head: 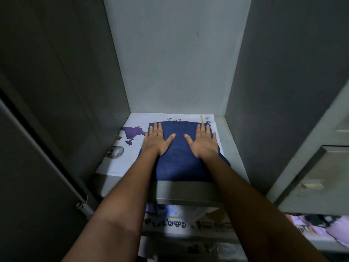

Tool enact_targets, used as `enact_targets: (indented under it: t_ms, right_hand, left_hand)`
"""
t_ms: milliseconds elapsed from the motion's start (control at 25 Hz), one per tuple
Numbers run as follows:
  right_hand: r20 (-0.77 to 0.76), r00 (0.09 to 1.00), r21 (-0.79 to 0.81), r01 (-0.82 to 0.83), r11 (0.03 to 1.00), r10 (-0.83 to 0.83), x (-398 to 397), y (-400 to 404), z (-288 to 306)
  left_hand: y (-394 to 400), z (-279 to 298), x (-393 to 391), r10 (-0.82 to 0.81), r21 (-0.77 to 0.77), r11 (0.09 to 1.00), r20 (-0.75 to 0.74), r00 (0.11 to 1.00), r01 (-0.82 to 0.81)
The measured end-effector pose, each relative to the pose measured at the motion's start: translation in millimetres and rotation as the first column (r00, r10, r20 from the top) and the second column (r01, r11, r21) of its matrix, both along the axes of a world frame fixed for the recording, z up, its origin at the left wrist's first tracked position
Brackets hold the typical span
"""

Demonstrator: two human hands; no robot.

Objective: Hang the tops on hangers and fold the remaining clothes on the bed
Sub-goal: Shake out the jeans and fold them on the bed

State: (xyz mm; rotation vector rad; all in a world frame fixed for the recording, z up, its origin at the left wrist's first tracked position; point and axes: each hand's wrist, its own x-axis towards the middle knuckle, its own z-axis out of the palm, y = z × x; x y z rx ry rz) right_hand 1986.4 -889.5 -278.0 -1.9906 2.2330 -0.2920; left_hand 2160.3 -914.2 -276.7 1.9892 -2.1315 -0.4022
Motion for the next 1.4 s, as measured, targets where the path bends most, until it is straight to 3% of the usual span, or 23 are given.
enact_targets:
  t_ms: [240,280,360,440,520,640,800,960,1200,1400]
  right_hand:
    - [0.072,0.997,0.084,-0.020,0.996,0.014,-16,65,15]
    - [0.108,0.994,0.076,-0.019,0.997,0.011,-17,81,21]
    - [0.257,0.966,0.026,-0.038,0.999,0.030,-17,118,34]
    - [0.452,0.890,-0.021,-0.063,0.998,0.065,-20,160,48]
    - [0.611,0.785,-0.054,-0.089,0.995,0.103,-26,208,56]
    - [0.758,0.645,-0.069,-0.069,0.995,0.097,-40,279,67]
    - [0.822,0.564,-0.099,0.009,0.995,0.077,-65,362,103]
    - [0.856,0.510,-0.166,0.122,0.979,0.082,-100,423,133]
    - [0.887,0.462,-0.179,0.361,0.915,-0.008,-167,527,121]
    - [0.879,0.452,-0.200,0.637,0.745,-0.151,-193,655,130]
  left_hand:
    - [87,9,22,0.022,0.007,1.000,0.034,0.999,-0.022]
    - [104,15,22,0.026,-0.016,1.000,0.004,1.000,-0.026]
    - [146,33,15,0.054,-0.073,0.995,-0.242,0.969,-0.074]
    - [187,52,6,0.058,-0.081,0.989,-0.542,0.839,-0.120]
    - [229,58,-1,0.067,-0.065,0.983,-0.750,0.658,-0.174]
    - [282,55,-8,0.062,-0.024,0.985,-0.879,0.474,-0.173]
    - [356,91,-20,0.014,-0.047,0.988,-0.920,0.392,-0.146]
    - [403,128,-52,-0.034,-0.062,0.996,-0.922,0.384,-0.060]
    - [453,135,-136,-0.214,-0.105,0.948,-0.909,0.358,0.299]
    - [524,141,-219,-0.318,-0.138,0.813,-0.919,0.234,0.565]
